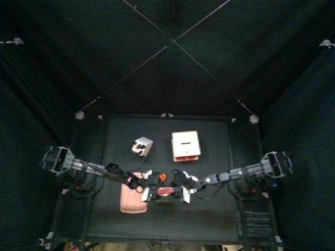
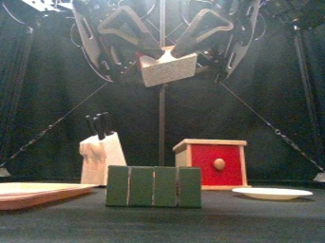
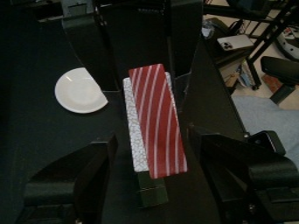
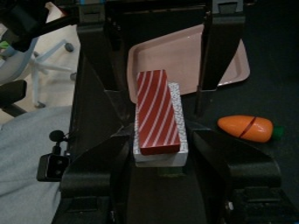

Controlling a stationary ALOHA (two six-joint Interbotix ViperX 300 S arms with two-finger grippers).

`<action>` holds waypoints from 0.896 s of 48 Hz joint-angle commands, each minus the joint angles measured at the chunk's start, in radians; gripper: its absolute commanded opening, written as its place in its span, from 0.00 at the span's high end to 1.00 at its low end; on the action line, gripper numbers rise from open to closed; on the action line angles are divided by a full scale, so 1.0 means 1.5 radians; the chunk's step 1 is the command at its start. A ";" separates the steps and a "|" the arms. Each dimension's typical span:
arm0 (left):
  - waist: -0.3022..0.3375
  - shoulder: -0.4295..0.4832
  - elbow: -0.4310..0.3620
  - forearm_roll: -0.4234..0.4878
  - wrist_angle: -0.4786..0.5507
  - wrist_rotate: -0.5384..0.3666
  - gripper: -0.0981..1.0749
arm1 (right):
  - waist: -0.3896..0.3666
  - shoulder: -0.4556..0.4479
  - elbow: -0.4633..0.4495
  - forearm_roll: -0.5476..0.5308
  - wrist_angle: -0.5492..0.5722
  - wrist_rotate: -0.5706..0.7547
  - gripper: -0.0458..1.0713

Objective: Hand over salmon sushi

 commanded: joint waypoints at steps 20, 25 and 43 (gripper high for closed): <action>0.000 -0.016 -0.014 -0.002 0.000 0.000 0.08 | -0.002 -0.017 -0.008 0.003 -0.002 -0.002 0.37; 0.001 -0.021 -0.009 -0.003 0.000 0.000 0.08 | -0.002 -0.017 -0.005 0.003 -0.001 -0.001 0.37; 0.001 -0.050 0.016 -0.002 0.003 0.002 0.08 | 0.002 -0.018 0.004 0.032 -0.001 -0.001 0.37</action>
